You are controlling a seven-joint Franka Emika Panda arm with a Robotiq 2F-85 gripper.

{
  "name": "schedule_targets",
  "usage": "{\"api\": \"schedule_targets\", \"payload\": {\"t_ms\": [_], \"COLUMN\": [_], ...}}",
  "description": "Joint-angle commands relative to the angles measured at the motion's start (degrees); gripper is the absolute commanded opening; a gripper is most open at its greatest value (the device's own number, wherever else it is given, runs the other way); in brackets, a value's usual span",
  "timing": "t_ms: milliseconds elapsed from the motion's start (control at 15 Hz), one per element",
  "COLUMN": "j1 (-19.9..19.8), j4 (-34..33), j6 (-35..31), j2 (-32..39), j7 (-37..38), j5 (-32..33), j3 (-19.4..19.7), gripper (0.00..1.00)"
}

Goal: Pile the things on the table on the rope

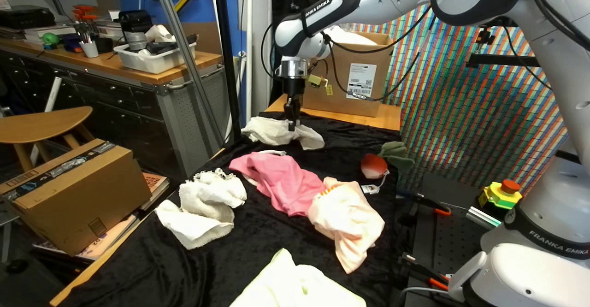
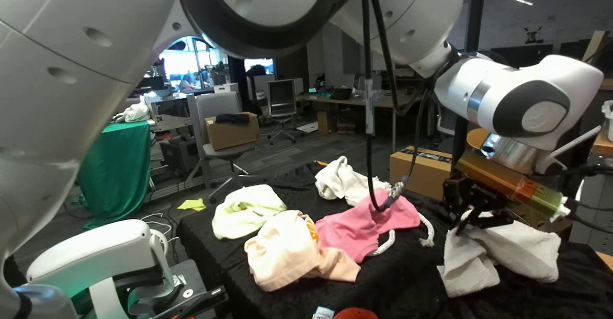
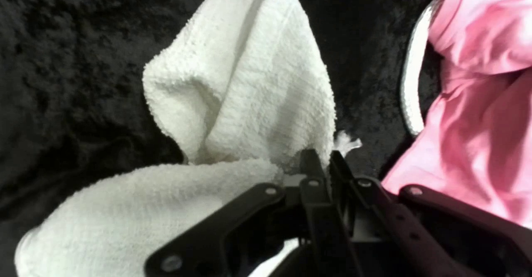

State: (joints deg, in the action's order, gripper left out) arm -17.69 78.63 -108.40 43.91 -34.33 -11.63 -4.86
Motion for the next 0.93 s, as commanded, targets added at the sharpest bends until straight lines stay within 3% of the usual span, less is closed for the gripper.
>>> {"api": "schedule_targets", "payload": {"t_ms": [0, 267, 867], "j1": [0.3, 3.0, 13.2], "j4": [4.7, 7.4, 13.0], "j6": [5.1, 10.0, 12.7], "j2": [-7.6, -14.1, -26.4], "j7": [-8.0, -15.6, -26.2], "j5": [0.8, 2.0, 6.2], "j3": [-1.2, -1.0, -2.5], "gripper": [0.10, 0.10, 0.10]}}
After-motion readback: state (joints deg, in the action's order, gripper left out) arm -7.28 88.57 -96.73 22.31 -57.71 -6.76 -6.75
